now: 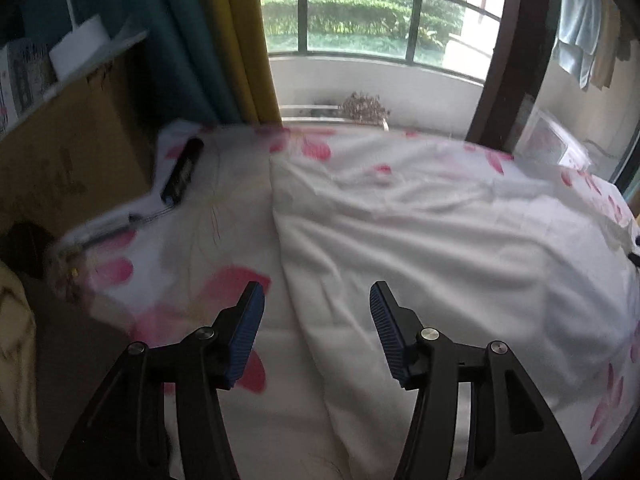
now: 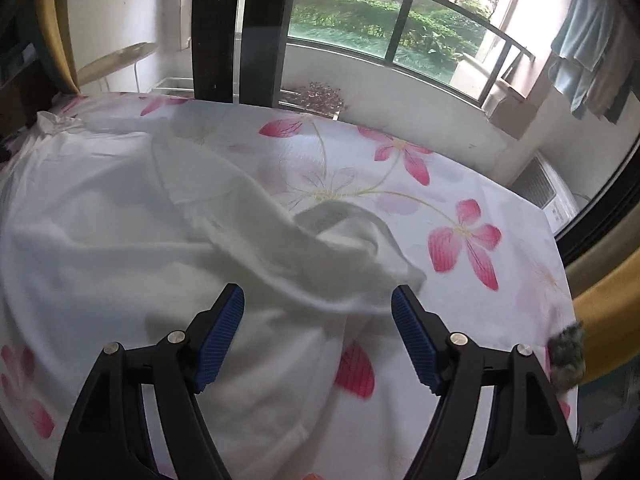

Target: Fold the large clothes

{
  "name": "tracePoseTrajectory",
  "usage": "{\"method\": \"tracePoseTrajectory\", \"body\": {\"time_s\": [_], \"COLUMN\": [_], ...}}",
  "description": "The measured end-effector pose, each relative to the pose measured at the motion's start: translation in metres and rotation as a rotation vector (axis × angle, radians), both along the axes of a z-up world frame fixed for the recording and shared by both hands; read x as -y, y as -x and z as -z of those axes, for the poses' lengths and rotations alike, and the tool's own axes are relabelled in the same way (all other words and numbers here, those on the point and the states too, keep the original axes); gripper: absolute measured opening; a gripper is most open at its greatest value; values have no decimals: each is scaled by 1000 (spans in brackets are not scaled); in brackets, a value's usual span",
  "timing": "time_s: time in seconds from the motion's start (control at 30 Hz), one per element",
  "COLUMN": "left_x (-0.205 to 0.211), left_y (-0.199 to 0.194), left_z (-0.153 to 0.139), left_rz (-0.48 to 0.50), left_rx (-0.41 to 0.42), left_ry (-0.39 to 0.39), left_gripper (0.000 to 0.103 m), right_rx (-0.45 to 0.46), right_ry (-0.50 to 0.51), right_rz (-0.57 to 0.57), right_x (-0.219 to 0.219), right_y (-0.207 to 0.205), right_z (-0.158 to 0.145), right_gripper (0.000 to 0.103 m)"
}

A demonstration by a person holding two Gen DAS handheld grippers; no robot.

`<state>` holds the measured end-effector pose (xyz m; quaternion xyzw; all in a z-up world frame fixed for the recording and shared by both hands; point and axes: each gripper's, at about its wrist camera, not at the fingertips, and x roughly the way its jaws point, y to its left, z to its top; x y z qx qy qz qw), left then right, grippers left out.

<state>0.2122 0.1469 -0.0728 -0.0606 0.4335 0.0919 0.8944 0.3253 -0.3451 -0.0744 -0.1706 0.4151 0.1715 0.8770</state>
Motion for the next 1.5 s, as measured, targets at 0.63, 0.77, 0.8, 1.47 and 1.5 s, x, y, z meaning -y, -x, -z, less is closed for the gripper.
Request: {"method": "tracePoseTrajectory", "body": {"time_s": [0.63,0.77,0.8,1.47,1.5], "left_x": [11,20,21,37,39], "left_y": [24,36,39,86,90], "left_z": [18,18,19,8,8], "left_rz": [28,74,81,147,150], "left_rx": [-40,-42,-38,36,37], "left_ry": [27,15,13,52,53], "left_gripper": [61,61,61,4,4], "right_rx": [63,-11,-23,-37,-34], "right_ry": [-48,-166,-196,-193,-192], "right_rz": [306,269,261,191,194], "right_x": [43,45,46,44,46], "right_y": [-19,25,33,113,118], "right_z": [-19,-15,-13,2,2], "right_gripper": [76,76,76,4,3]}}
